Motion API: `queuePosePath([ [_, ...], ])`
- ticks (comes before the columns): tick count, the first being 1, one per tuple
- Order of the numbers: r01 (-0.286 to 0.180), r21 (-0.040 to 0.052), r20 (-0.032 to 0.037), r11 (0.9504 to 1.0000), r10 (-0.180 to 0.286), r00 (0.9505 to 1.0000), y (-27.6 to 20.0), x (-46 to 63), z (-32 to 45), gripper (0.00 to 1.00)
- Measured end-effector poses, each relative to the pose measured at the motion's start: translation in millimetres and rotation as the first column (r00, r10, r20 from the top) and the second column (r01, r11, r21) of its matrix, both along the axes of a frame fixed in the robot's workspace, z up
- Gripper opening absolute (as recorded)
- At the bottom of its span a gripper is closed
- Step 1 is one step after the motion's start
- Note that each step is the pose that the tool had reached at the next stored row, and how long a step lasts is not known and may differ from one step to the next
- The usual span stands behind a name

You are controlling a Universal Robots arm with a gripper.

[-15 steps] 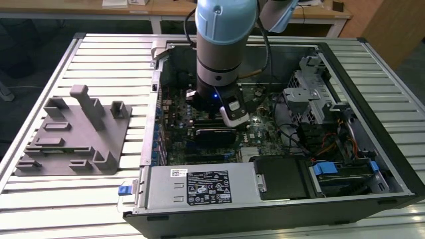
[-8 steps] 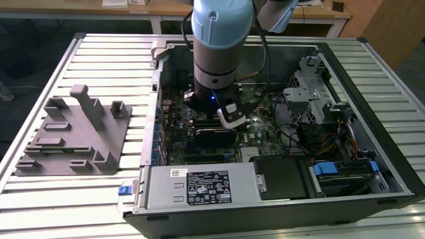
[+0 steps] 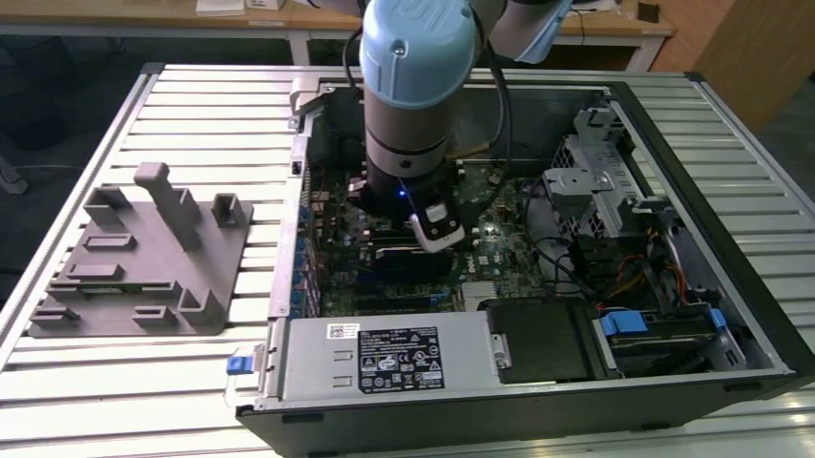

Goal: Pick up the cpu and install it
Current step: 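Install the second cpu locking lever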

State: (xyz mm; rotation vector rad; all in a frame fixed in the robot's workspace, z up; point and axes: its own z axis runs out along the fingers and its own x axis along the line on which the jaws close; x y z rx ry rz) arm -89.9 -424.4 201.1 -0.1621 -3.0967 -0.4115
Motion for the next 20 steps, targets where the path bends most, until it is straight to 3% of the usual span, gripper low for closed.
queuePosePath([
  [3, 0.000, 0.0103, -0.0002, 0.9999, 0.000, 1.0000, -0.1, -0.1, -3.0, 0.11],
  [8, 0.000, 0.0428, 0.0000, 0.9991, 0.000, 1.0000, 0.0, -0.2, -5.7, 0.11],
  [18, 0.000, 0.0783, 0.0000, 0.9969, 0.000, 1.0000, 0.0, -0.2, -10.2, 0.11],
  [20, 0.000, 0.0816, 0.0001, 0.9967, 0.000, 1.0000, 0.1, -0.2, -10.8, 0.11],
])
